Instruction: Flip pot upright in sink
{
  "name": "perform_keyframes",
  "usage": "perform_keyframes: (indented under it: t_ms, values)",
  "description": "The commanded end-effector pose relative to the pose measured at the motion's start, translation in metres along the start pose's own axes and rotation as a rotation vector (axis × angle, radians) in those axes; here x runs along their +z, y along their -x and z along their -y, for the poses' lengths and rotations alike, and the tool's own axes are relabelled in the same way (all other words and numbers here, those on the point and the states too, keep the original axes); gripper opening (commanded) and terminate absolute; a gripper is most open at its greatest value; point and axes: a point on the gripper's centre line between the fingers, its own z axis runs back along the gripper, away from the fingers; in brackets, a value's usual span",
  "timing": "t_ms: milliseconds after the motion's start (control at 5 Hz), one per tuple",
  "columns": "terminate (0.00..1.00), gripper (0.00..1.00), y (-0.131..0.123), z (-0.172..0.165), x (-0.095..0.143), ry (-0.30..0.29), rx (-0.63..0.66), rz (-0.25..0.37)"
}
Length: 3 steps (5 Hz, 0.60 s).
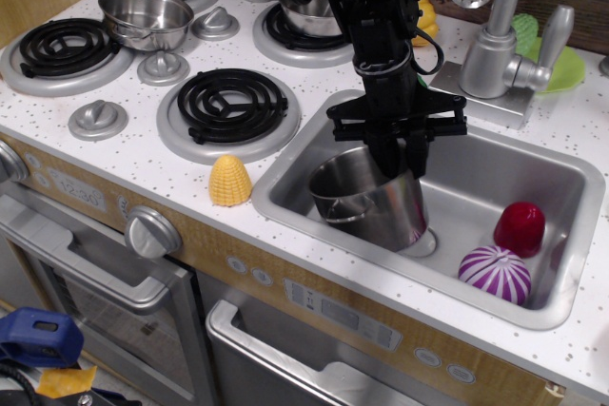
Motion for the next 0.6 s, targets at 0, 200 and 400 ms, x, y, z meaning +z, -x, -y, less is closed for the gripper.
perform_keyframes:
  t_ms: [0, 200, 400]
  values:
    - [0.0, 1.0, -0.0086, 0.0063, 0.0197, 0.022, -0.013, 0.058]
    - [0.0, 1.0, -0.0086, 0.0063, 0.0197, 0.022, -0.013, 0.058]
    - [1.0, 1.0, -0.0086, 0.0063, 0.0197, 0.022, -0.013, 0.058]
